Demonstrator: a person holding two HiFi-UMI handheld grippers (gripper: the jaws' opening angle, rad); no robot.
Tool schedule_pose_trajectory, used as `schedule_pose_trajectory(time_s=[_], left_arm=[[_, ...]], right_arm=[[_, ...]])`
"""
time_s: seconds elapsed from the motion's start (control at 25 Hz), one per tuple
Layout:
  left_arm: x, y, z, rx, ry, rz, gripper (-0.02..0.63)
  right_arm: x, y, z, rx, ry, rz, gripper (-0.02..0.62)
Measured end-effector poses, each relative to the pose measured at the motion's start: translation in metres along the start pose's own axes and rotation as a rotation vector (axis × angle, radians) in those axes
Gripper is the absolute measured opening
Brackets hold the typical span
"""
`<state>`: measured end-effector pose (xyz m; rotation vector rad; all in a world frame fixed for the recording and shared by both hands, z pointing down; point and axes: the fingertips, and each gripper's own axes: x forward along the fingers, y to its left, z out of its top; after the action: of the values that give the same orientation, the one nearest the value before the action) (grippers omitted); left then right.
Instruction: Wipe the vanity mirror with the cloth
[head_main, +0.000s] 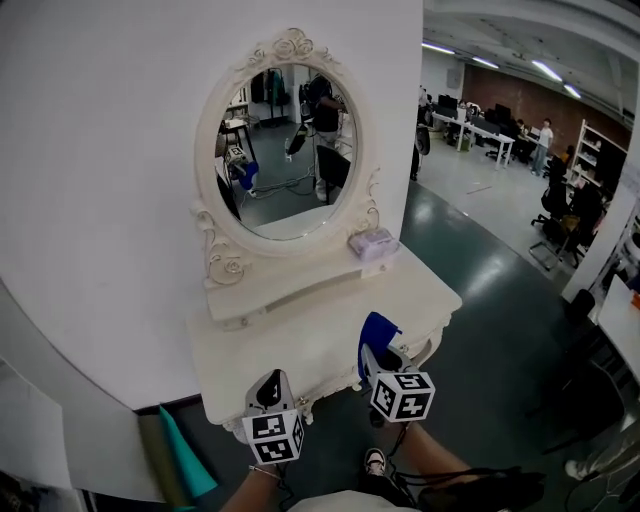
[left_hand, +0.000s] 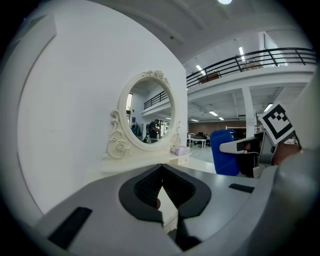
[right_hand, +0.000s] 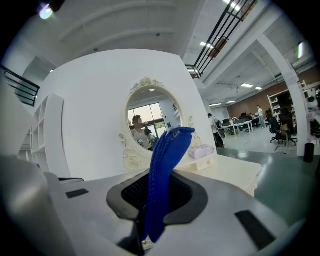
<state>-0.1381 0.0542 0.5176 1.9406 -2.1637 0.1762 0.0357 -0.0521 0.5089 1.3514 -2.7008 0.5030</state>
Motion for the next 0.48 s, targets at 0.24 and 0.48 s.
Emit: schedule_pose_trajectory(time_s=[0.24,0.48], left_arm=[[0.071,-0.030,0.029,-0.046,-0.027,0.093,0.009],[0.125,-0.051,0.050,-0.054,-0.042,0.176,0.009]], right_arm=[[0.057,-0.051,0.038,-0.058,0.019,0.109,0.071],[0.112,-0.090,0.071,-0.183,0.047,0.224,0.071]])
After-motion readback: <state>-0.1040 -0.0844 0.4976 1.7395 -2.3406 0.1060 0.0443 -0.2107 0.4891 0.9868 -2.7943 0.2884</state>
